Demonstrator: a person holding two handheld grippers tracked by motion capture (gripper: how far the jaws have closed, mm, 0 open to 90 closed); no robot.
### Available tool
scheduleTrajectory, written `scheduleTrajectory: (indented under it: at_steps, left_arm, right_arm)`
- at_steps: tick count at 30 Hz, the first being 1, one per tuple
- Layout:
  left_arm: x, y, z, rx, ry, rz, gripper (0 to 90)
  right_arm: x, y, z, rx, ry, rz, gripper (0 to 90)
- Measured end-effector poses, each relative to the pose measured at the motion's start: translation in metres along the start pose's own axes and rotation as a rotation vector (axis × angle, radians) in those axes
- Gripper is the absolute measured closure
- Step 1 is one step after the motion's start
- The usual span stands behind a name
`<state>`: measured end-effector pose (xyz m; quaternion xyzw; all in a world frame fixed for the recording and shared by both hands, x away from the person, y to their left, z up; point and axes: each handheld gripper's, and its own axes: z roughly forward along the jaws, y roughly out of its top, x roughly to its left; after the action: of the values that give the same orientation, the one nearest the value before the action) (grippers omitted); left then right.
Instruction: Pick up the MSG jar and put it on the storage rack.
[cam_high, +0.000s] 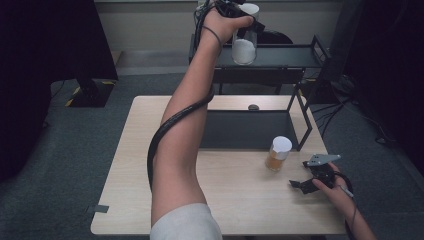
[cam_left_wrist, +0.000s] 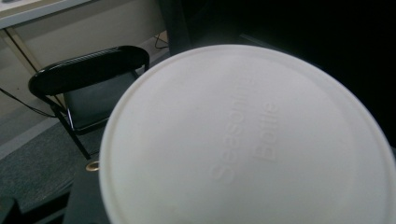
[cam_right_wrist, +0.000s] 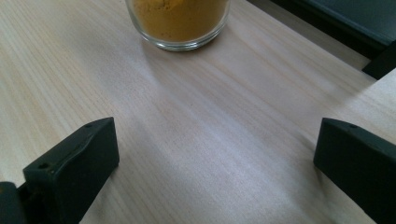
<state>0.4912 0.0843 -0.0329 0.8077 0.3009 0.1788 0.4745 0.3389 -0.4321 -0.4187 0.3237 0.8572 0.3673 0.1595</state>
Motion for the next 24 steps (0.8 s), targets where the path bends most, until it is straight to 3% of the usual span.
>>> scheduleTrajectory:
  at_steps: [12, 24]
  left_arm:
    - [0.014, -0.004, 0.019, 0.022, 0.070, -0.031, 35.2]
    - [0.022, -0.006, 0.038, 0.045, 0.101, -0.048, 35.1]
  right_arm:
    - [-0.001, 0.000, 0.000, 0.000, 0.002, -0.003, 0.0]
    - [-0.003, 0.001, 0.001, 0.001, 0.011, -0.010, 0.0]
